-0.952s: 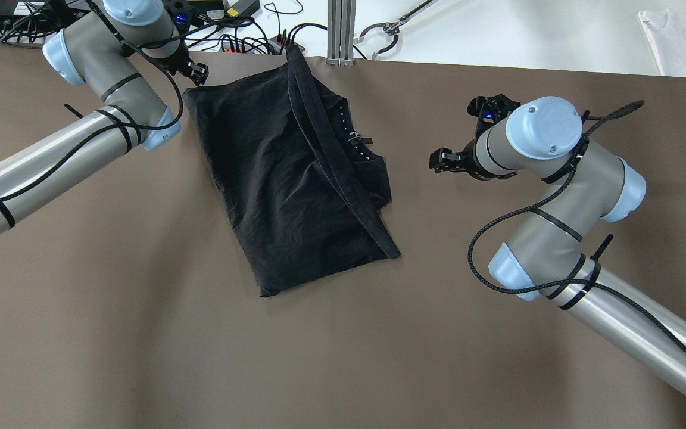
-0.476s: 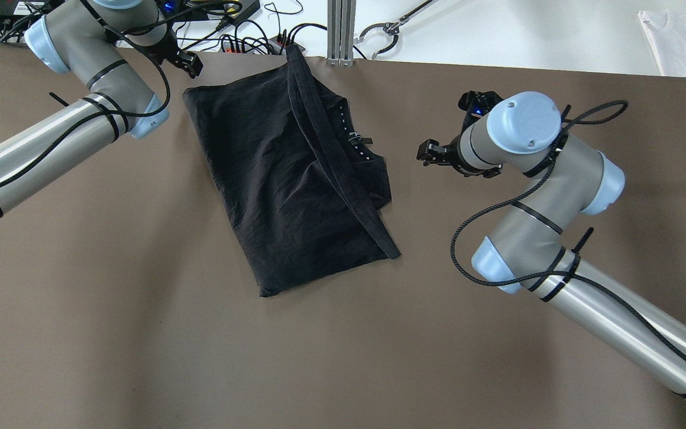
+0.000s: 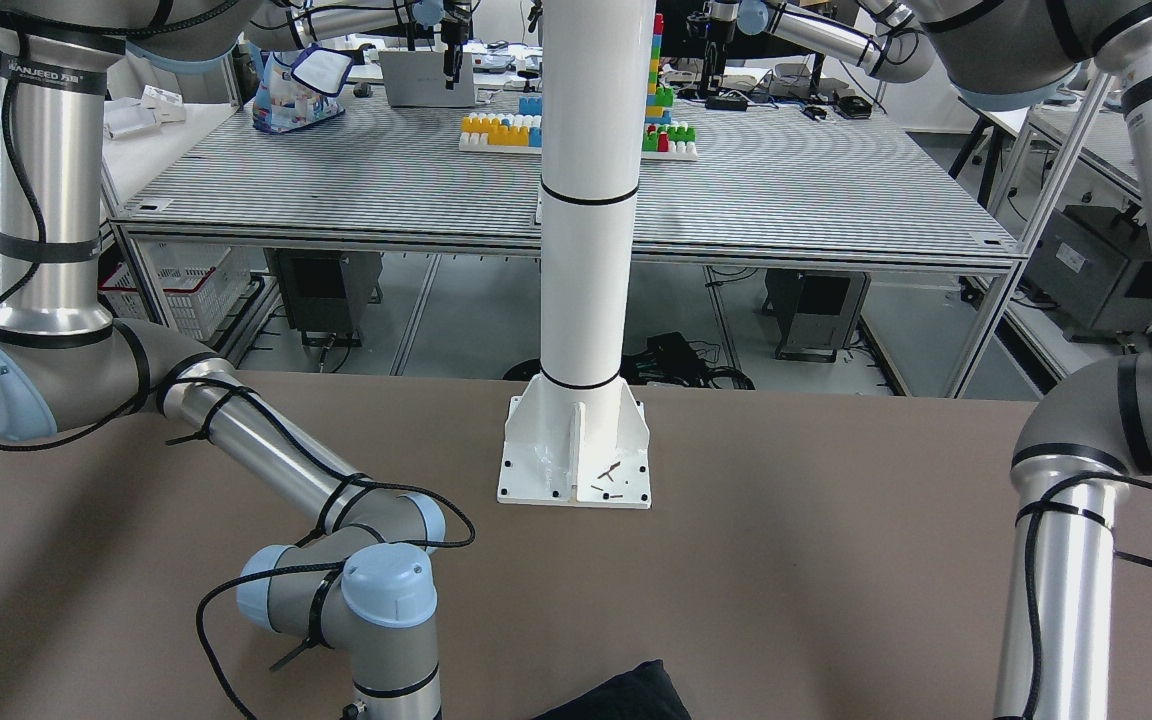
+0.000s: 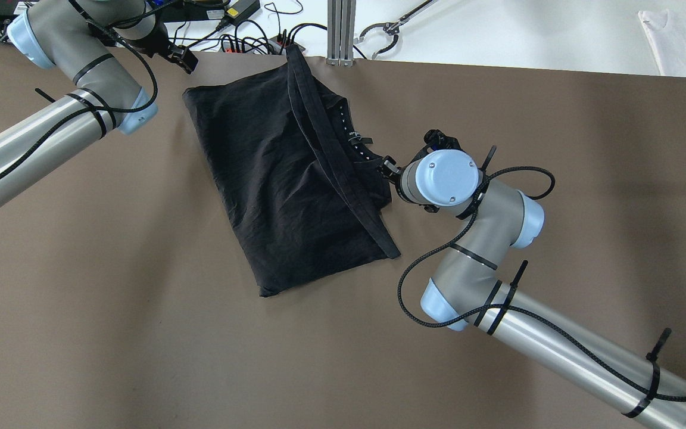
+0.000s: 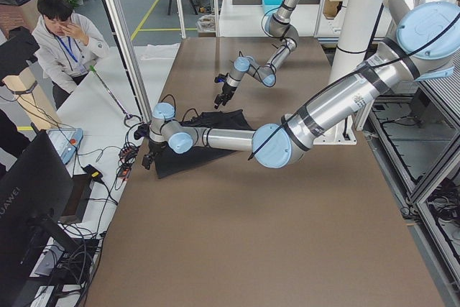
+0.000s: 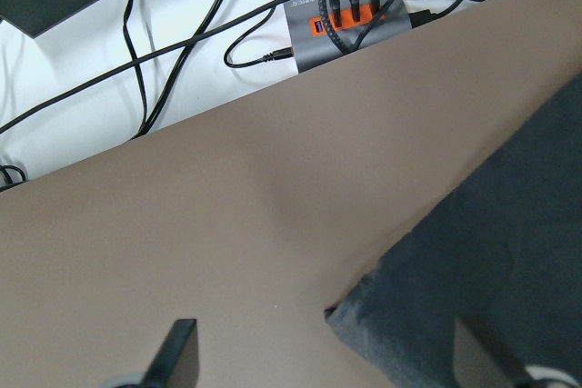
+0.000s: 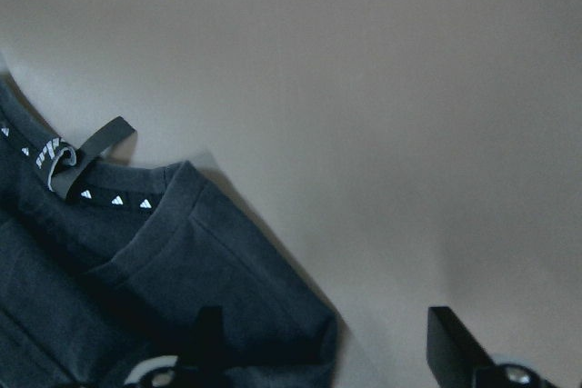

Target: Fold clothes

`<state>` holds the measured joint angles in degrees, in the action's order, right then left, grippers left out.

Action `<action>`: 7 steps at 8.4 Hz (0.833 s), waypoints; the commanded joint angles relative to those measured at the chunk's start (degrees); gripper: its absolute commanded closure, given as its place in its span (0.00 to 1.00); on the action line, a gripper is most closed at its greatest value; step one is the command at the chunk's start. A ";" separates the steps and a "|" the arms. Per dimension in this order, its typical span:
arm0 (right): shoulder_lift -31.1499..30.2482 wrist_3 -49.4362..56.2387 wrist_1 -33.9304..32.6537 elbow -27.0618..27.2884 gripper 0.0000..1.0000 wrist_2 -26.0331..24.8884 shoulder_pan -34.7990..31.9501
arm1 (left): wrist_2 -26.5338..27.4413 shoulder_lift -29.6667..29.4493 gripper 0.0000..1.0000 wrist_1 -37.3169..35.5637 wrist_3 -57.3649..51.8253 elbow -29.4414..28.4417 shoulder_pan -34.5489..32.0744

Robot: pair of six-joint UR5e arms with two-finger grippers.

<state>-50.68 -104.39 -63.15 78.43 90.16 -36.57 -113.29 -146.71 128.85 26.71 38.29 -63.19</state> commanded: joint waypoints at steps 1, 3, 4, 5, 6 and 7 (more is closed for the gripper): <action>1.19 -2.39 0.57 -1.52 0.44 -4.45 3.25 | -0.08 0.11 0.00 0.00 0.19 0.73 0.00; 1.38 -2.39 1.97 -2.93 0.62 -5.26 3.44 | -0.08 0.11 0.00 0.00 0.36 0.73 0.08; 1.29 -1.44 1.98 -2.94 0.64 -5.35 3.44 | -0.17 0.11 0.00 0.00 0.36 0.73 0.08; 1.20 -0.82 2.07 -2.94 0.65 -5.43 3.44 | -0.17 0.11 0.00 0.00 0.36 0.73 0.08; 1.46 -0.81 2.07 -2.94 0.87 -5.44 3.44 | -0.08 0.46 0.00 0.00 0.28 0.73 0.08; 1.47 -0.55 2.07 -2.94 1.00 -5.70 3.35 | -0.08 0.46 0.00 0.00 0.28 0.73 0.08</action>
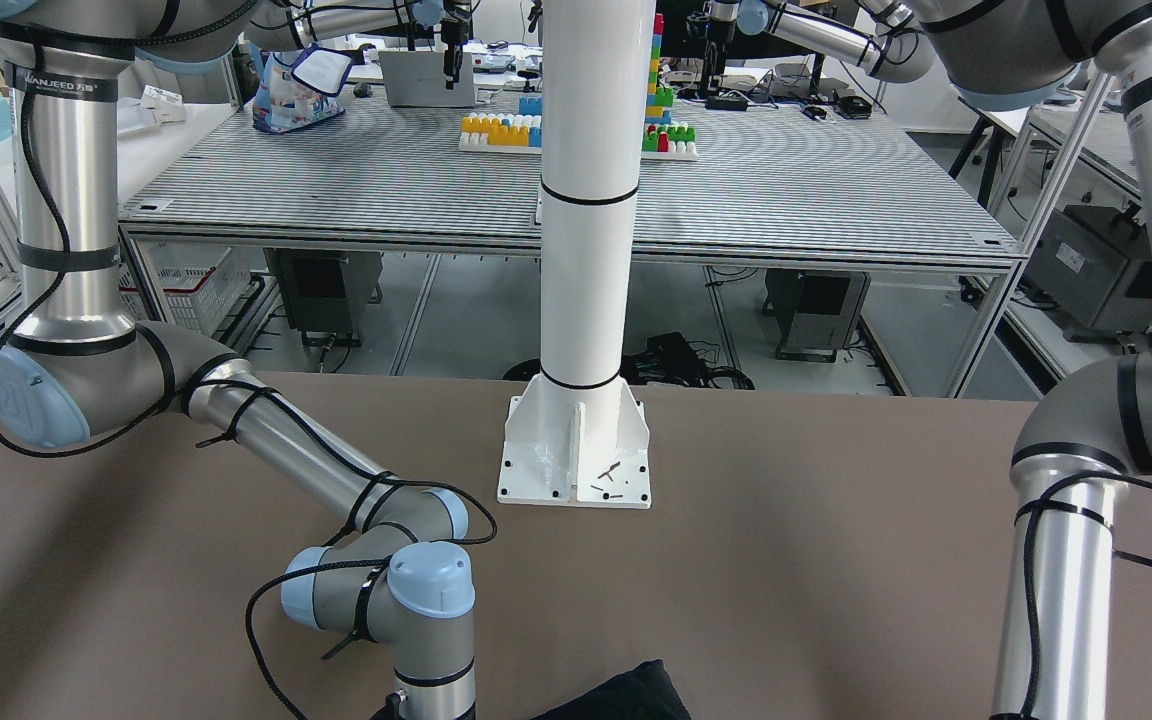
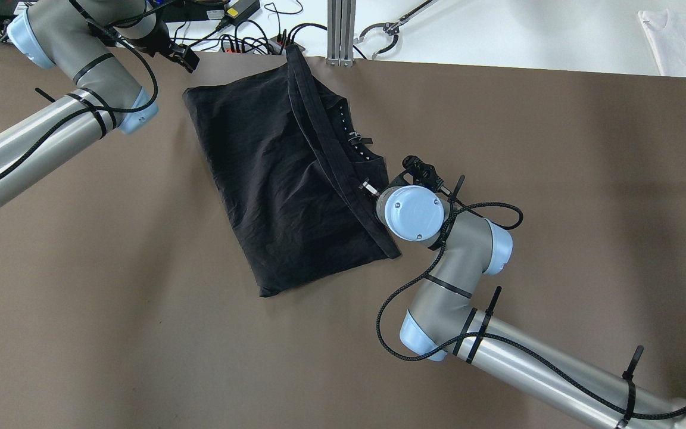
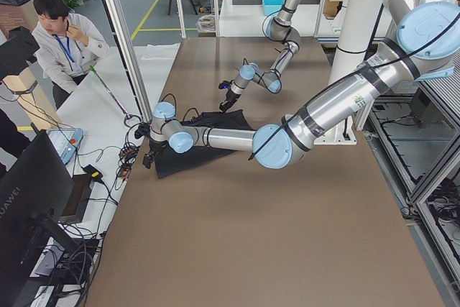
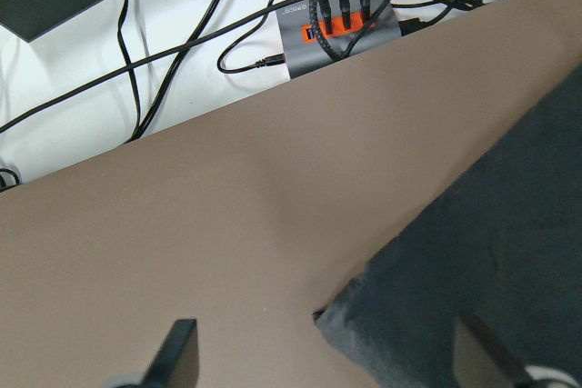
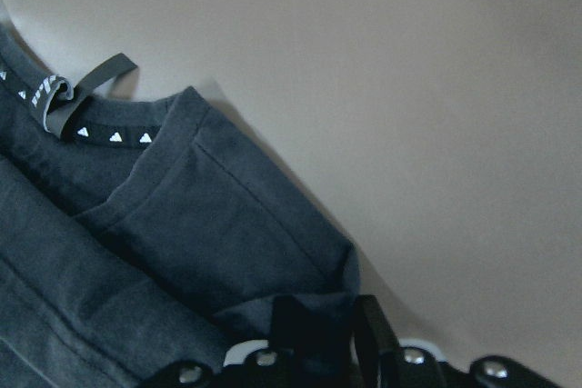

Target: Fold clothes

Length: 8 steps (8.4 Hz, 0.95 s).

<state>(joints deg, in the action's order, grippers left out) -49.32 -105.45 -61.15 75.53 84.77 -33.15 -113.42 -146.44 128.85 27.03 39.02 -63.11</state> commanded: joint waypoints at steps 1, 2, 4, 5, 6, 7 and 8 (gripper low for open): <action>0.11 1.46 0.07 -0.03 1.00 -1.09 -0.25 | -0.05 0.27 0.00 0.00 0.04 0.09 0.00; -0.07 3.13 0.16 0.14 1.00 -1.01 -0.42 | -0.05 0.28 0.00 0.00 -0.05 0.09 0.09; -3.12 4.55 2.08 3.10 1.00 -0.66 -0.34 | 0.04 0.28 0.00 0.09 0.04 0.09 0.09; -6.71 4.72 2.00 8.79 1.00 -0.31 0.45 | -0.05 0.28 0.00 0.09 0.04 0.09 0.09; -10.32 4.99 1.83 14.15 1.00 -0.31 4.20 | 0.04 0.36 0.00 0.09 0.04 0.09 0.09; -12.96 4.55 1.74 17.16 1.00 -0.66 6.85 | 0.04 0.36 0.00 0.09 0.04 0.09 0.09; -13.34 4.11 1.39 18.50 1.00 -1.27 10.18 | 0.04 0.36 0.00 0.09 0.04 0.09 0.09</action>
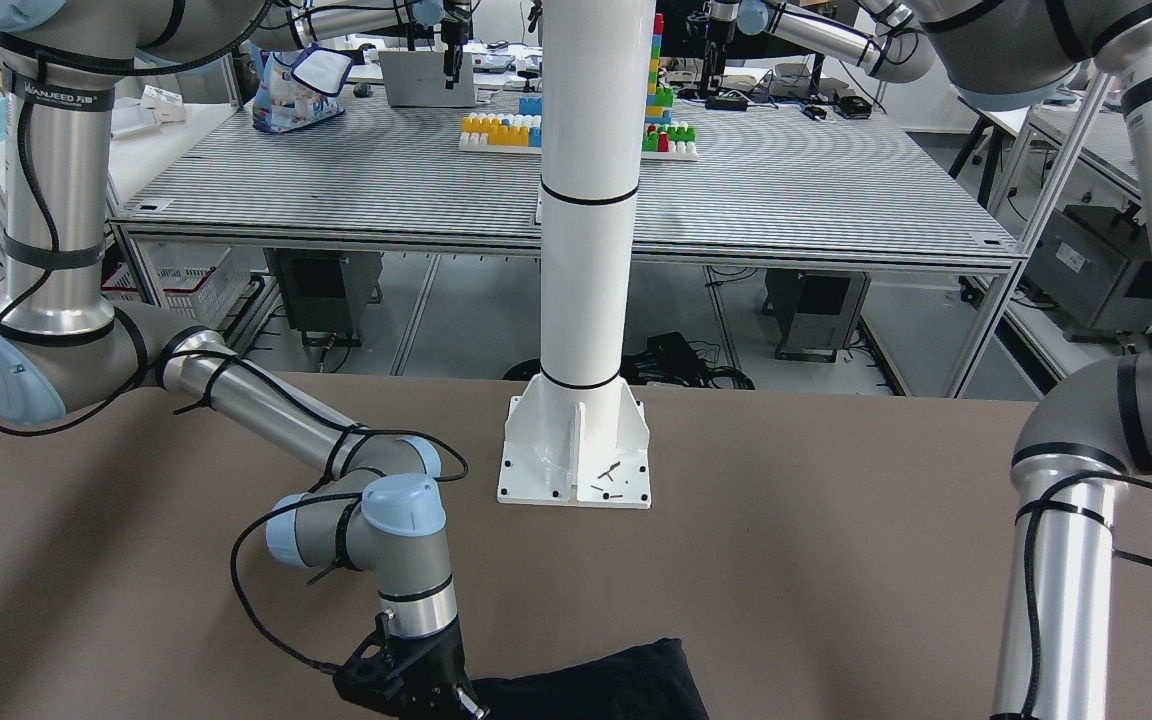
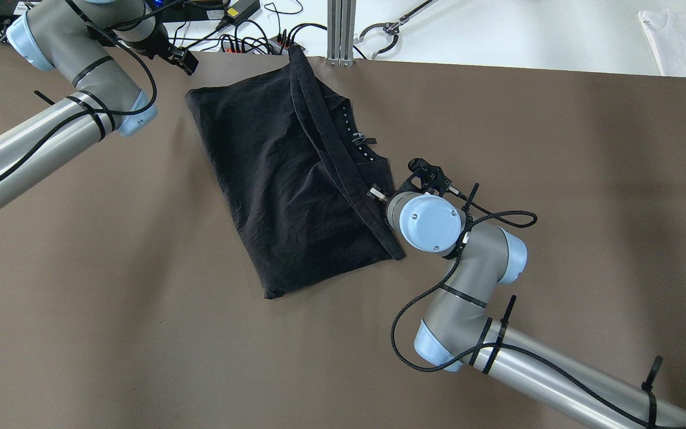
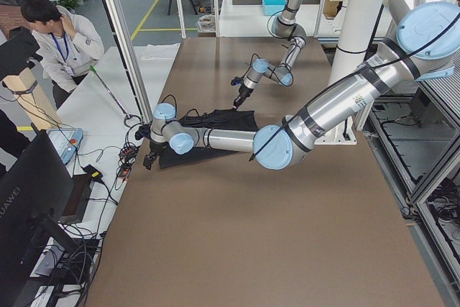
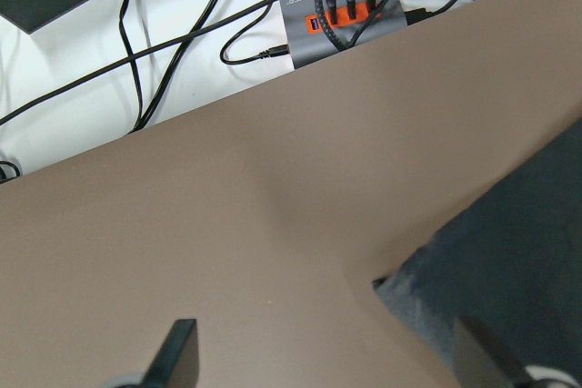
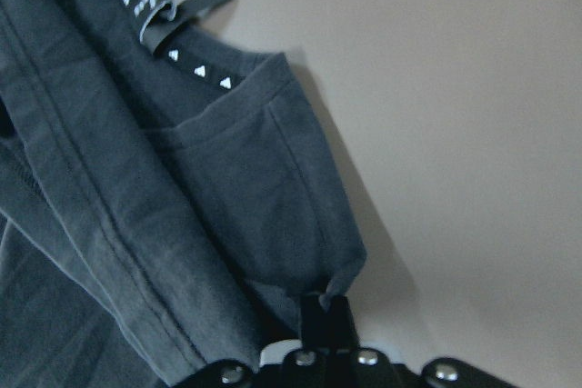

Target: Fold clothes

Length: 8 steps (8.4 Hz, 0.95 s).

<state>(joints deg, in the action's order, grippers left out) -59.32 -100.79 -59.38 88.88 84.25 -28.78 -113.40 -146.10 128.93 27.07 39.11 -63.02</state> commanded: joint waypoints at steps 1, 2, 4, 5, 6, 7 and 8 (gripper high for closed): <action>-4.21 -0.63 -1.00 7.17 1.00 -1.97 7.93 | 0.02 0.11 0.00 0.00 0.00 0.00 0.00; -6.40 -0.55 -1.00 9.45 1.00 -2.24 8.56 | 0.02 0.20 0.00 0.00 0.09 0.00 0.00; -10.97 -0.29 -1.18 15.68 1.00 -2.16 9.35 | 0.02 0.29 0.00 0.00 0.09 0.09 0.00; -12.03 0.24 -1.27 16.84 1.00 -1.90 9.35 | 0.02 1.77 0.00 0.00 0.35 2.44 0.09; -12.30 0.42 -1.18 16.94 1.00 -1.72 9.27 | 0.02 3.09 0.00 -0.09 0.79 4.29 0.18; -12.39 0.51 -1.27 17.12 1.00 -1.63 9.18 | 0.02 3.28 0.00 -0.09 0.88 4.57 0.18; -13.00 0.59 -1.27 17.21 1.00 -1.54 9.09 | 0.02 3.28 0.00 -0.09 0.88 4.66 0.09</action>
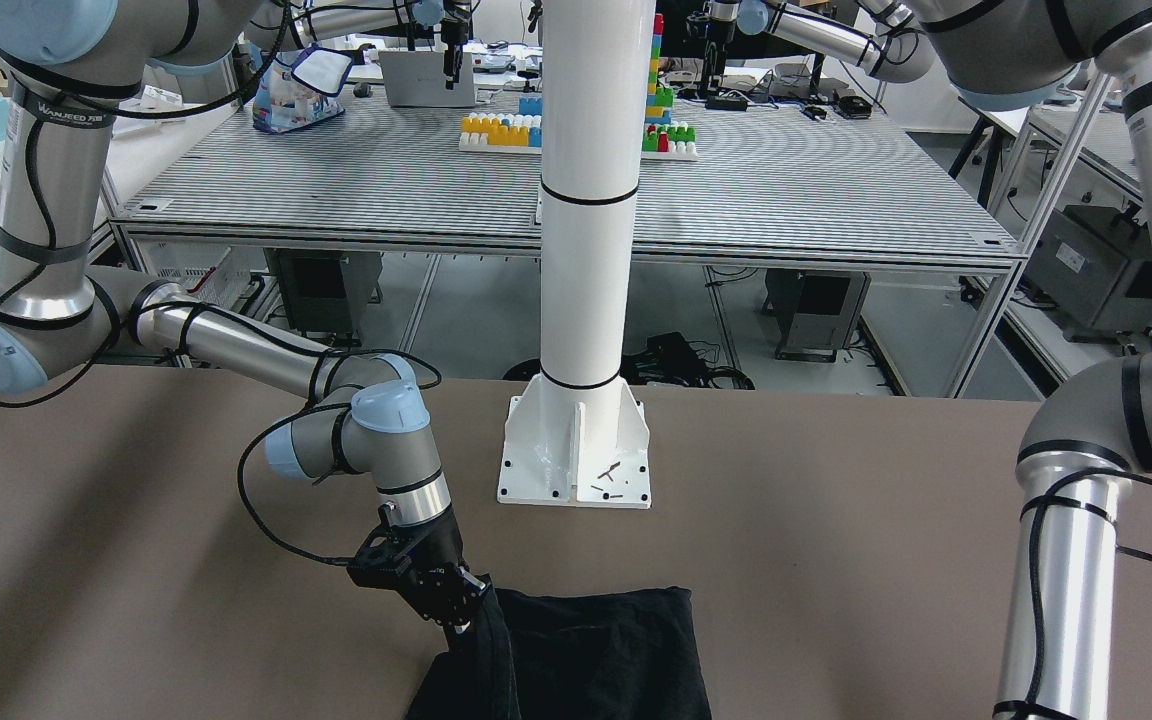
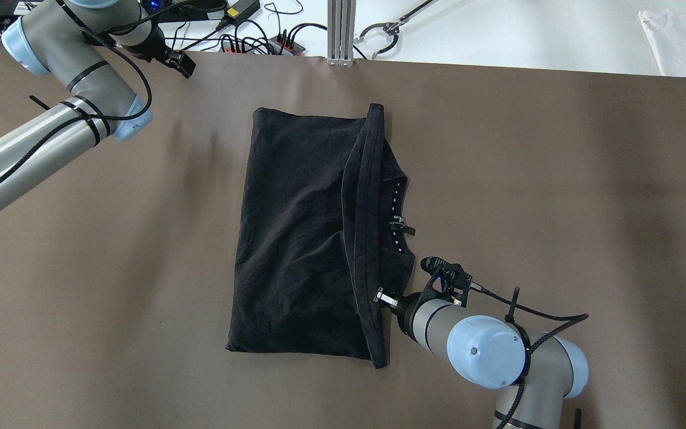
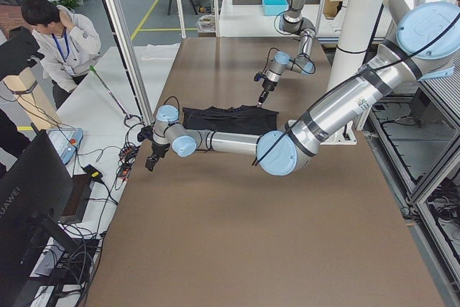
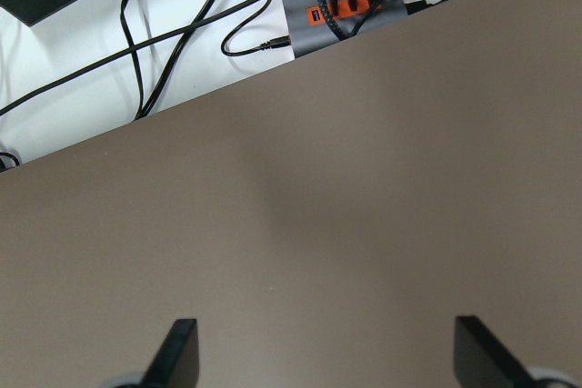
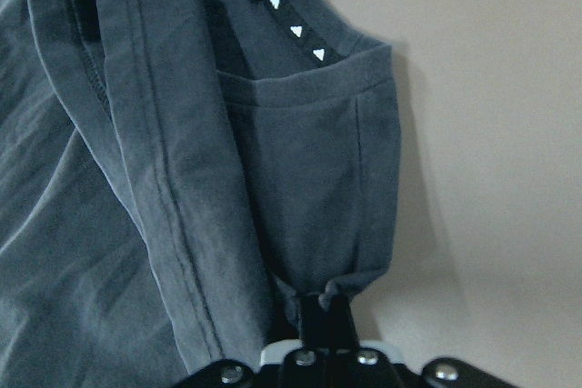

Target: Fold clothes

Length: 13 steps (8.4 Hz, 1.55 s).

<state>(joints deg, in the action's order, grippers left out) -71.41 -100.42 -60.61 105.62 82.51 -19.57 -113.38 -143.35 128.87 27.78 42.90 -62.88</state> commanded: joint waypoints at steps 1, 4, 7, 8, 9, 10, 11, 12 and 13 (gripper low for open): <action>-1.62 1.97 -0.04 0.38 1.00 0.28 -0.38 | 0.00 0.62 0.00 0.06 0.17 0.87 0.04; -2.06 3.91 0.05 0.47 0.20 -0.24 -0.47 | 0.00 1.40 0.00 -0.02 0.26 1.74 0.04; -1.19 12.52 -1.70 0.73 0.06 0.28 -3.62 | 0.00 1.93 0.00 -0.02 0.44 2.54 0.13; 1.16 14.10 -4.93 0.64 0.06 0.11 -4.68 | 0.00 1.94 0.00 -0.02 0.44 2.62 0.13; 4.84 14.81 -10.09 0.38 0.06 0.02 -5.56 | 0.00 1.94 0.00 -0.02 0.44 2.62 0.13; 9.05 14.99 -16.24 -0.40 0.06 -0.07 -6.09 | 0.00 1.94 0.00 0.06 0.44 2.62 0.56; 12.49 15.86 -20.12 -2.67 0.06 -0.07 -6.27 | 0.00 1.94 0.00 0.06 0.44 2.62 0.65; 15.05 17.87 -21.47 -6.52 0.06 -0.07 -6.53 | 0.00 1.94 0.00 -0.02 0.44 2.62 0.74; 18.64 19.63 -21.66 -11.96 0.06 0.02 -7.58 | 0.00 1.94 0.00 0.06 0.44 2.62 0.83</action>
<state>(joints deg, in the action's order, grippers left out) -59.13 -83.89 -79.43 101.66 82.46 -25.84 -113.38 -141.42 128.90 28.21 45.53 -62.25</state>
